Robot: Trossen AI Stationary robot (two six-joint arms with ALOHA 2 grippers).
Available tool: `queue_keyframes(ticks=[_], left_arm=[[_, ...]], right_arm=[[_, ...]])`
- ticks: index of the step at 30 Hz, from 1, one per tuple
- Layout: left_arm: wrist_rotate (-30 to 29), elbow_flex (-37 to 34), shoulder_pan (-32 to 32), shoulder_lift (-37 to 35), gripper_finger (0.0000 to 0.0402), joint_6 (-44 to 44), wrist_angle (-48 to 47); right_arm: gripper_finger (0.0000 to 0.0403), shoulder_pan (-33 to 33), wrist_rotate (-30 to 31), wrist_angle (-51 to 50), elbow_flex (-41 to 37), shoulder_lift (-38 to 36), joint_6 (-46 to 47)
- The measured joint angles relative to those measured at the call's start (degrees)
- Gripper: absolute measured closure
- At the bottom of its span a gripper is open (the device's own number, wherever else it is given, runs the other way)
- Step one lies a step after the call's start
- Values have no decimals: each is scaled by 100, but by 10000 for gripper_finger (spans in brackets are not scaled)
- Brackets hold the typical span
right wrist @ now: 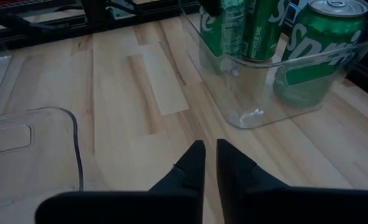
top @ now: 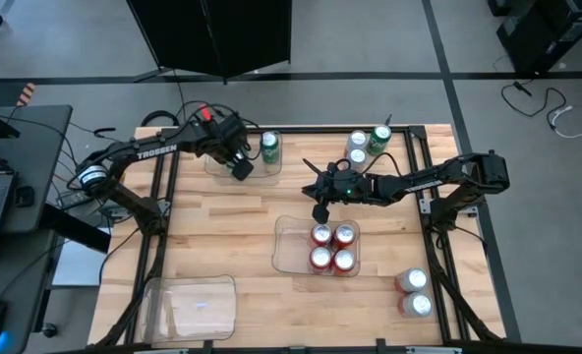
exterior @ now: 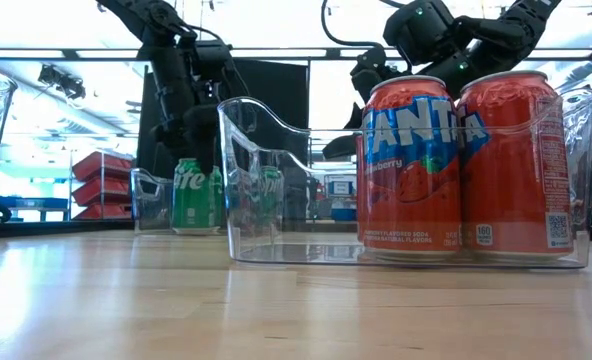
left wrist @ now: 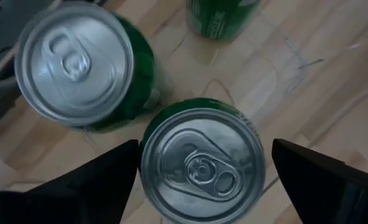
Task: Sort soda cans
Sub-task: Put the sprite soda can into the top left transparent bin
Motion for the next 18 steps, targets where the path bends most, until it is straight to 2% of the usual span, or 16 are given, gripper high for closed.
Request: queue_keyframes(ticks=[9, 14, 18], left_arm=[[-1, 709, -4, 0, 31, 313, -330], [-38, 903, -41, -138, 31, 528, -336], [-105, 854, -161, -401, 33, 720, -38]], right_arm=[[325, -46, 4, 19, 0, -125, 0], [280, -129, 130, -366, 2, -762, -161], [241, -244, 748, -1210, 2, -1507, -190]])
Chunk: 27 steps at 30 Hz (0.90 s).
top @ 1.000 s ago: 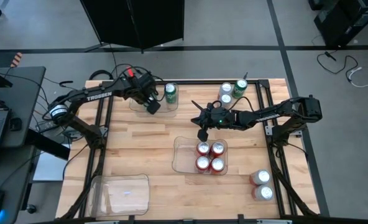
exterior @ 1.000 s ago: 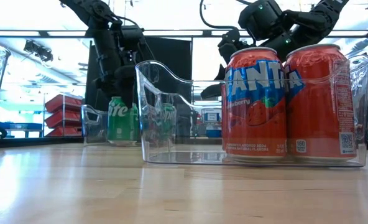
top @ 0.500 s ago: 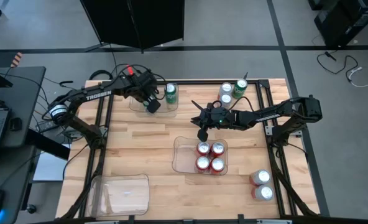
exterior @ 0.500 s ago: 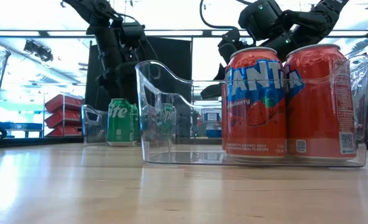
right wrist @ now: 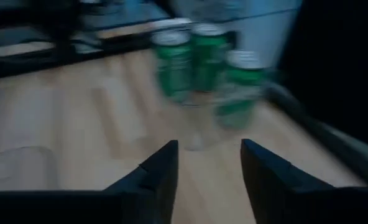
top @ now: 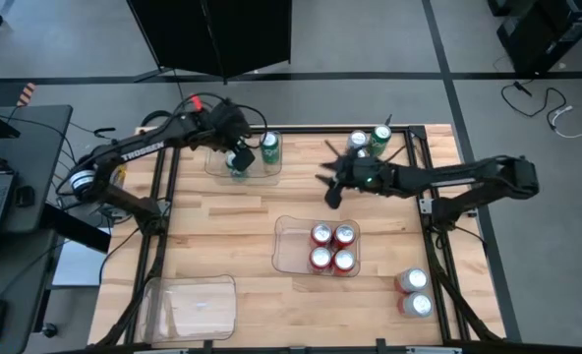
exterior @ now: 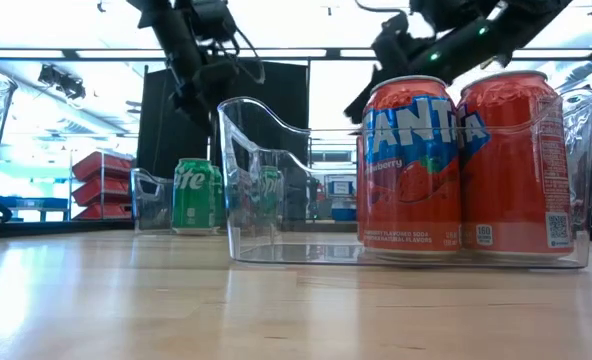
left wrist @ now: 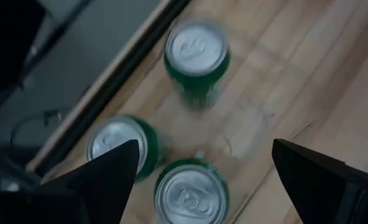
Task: Sort soda cans
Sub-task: Put the sprite soda can into the top left transparent bin
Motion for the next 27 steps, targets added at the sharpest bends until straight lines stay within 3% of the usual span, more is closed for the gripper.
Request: queue_keyframes(ticks=[6, 10, 17, 27], left_arm=[[-18, -291, -200, -512, 34, 323, 949], [148, -681, -226, -826, 34, 412, 1590], [397, -1269, -224, -1091, 35, 466, 2312], [433, -1385, -224, -1099, 35, 630, 2391]], right_arm=[[182, -439, 1603, -1570, 0, -967, 367], [145, -1024, 2126, -2235, 0, -1295, 1048], [91, -2236, 2155, -2665, 0, -1192, 1485], [59, -3418, 831, -2231, 0, -489, 1657]])
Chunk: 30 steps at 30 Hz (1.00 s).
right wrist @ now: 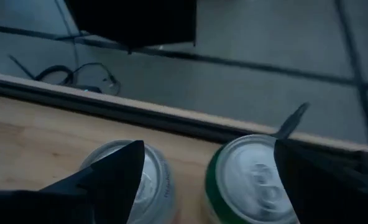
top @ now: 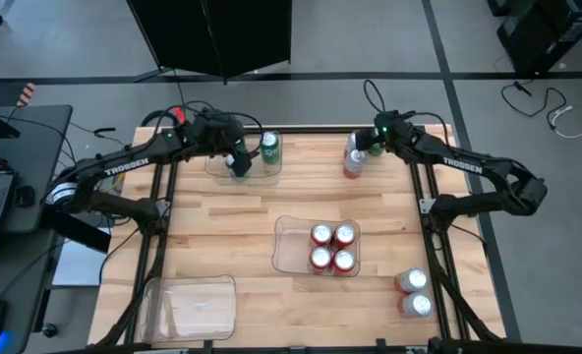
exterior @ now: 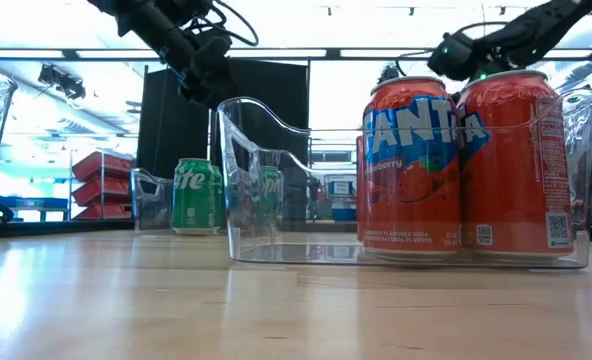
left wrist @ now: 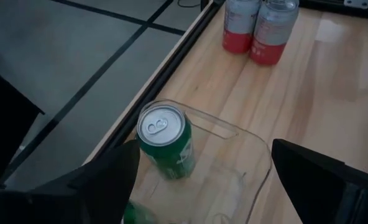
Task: Sort soda cans
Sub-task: Put the sprite soda can into the top left transparent bin
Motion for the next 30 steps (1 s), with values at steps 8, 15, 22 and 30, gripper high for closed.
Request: queue_keyframes(ticks=[8, 15, 22, 30], left_arm=[[11, 0, 0, -1, 35, 25, 44], [11, 0, 0, 1, 35, 26, 42], [11, 2, 2, 1, 35, 25, 85], [11, 2, 2, 3, 35, 24, 81]], right_arm=[[54, -331, -139, 325, 17, 459, 111], [54, -325, -237, 432, 4, 394, 6], [54, -241, -236, 409, 2, 104, -143], [54, -413, -151, 155, 0, 234, -26]])
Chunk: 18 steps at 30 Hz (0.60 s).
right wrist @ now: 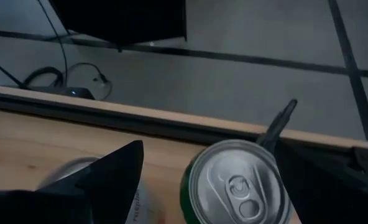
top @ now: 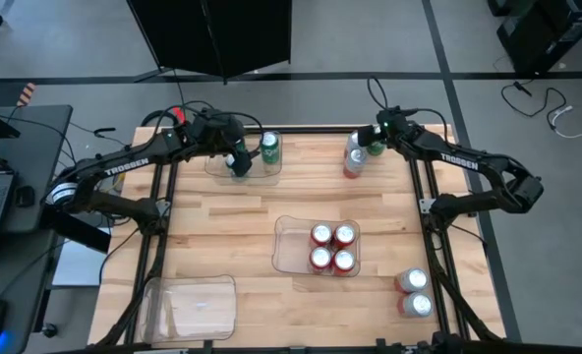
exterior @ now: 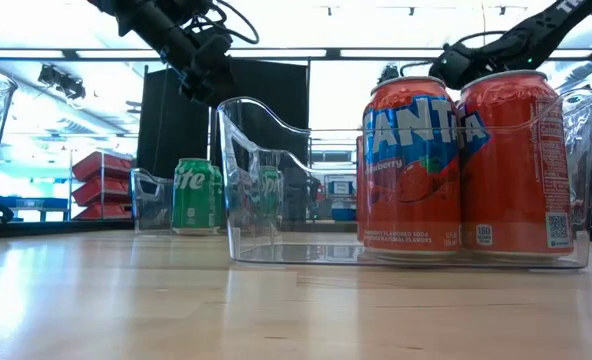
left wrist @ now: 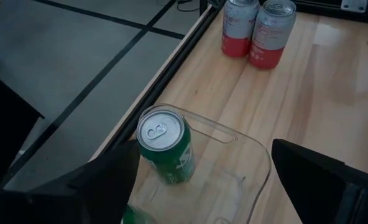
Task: Sort soda cans
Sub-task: Put the sprite soda can into the top left transparent bin
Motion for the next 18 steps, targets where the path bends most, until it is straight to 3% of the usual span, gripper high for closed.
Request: queue_keyframes(ticks=[18], left_arm=[[-2, 0, 0, 2, 35, 0, -4]], right_arm=[[54, -44, 187, -22, 2, 116, -135]])
